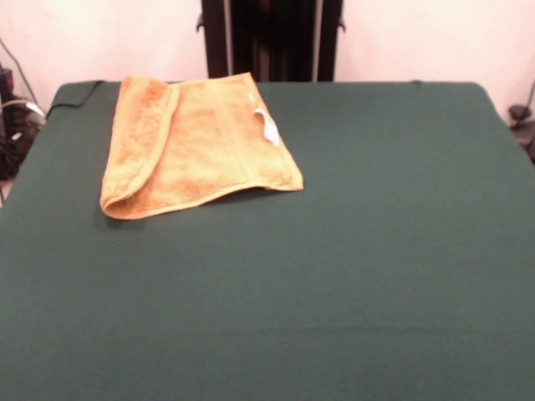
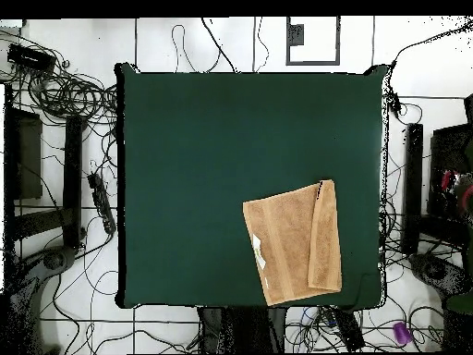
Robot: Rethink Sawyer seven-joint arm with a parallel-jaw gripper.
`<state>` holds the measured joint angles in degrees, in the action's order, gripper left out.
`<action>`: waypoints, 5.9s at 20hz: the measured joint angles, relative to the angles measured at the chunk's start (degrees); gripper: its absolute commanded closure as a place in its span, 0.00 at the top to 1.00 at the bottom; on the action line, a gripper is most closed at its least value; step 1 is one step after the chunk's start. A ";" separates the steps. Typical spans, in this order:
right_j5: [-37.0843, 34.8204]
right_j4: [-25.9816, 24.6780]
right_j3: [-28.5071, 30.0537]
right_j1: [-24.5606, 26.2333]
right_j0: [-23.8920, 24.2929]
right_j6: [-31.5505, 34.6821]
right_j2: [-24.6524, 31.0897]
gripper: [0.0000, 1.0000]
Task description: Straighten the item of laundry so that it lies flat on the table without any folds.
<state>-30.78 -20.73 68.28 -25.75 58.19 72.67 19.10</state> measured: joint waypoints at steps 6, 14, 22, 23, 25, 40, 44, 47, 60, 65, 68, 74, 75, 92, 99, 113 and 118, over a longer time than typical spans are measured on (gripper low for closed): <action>5.55 5.41 1.10 1.44 -4.70 13.14 -5.99 1.00; 12.86 8.98 1.06 5.92 -6.72 22.92 -10.15 1.00; 18.98 11.08 0.85 12.42 -8.05 24.39 -13.75 1.00; 19.60 11.50 0.69 13.45 -8.19 24.39 -14.02 1.00; 20.46 12.11 0.32 14.99 -8.39 24.39 -14.33 1.00; 24.70 26.89 -13.11 30.61 -9.73 24.44 -16.57 1.00; 24.73 30.10 -17.05 34.97 -9.75 24.44 -16.55 1.00; 24.81 32.95 -21.20 40.31 -9.62 24.44 -16.47 1.00; 25.47 35.12 -19.76 39.93 -10.17 24.48 -17.23 1.00; 31.26 35.09 -13.11 37.25 -10.43 24.48 -19.83 1.00; 33.60 35.30 -10.41 36.29 -10.63 24.49 -21.77 1.00; 34.53 36.18 -5.03 33.18 -10.90 24.49 -25.54 1.00; 32.76 36.18 -2.51 30.19 -11.64 24.49 -26.18 1.00; 23.03 36.34 8.14 10.61 -17.78 24.49 -26.26 1.00; 23.04 37.90 11.90 8.11 -17.76 24.53 -26.23 1.00; 27.04 44.97 19.18 7.90 -18.80 30.46 -25.15 1.00; 27.24 47.51 19.96 8.04 -21.02 34.31 -25.14 1.00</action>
<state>-3.54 26.78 88.24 -17.71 37.17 106.97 -6.04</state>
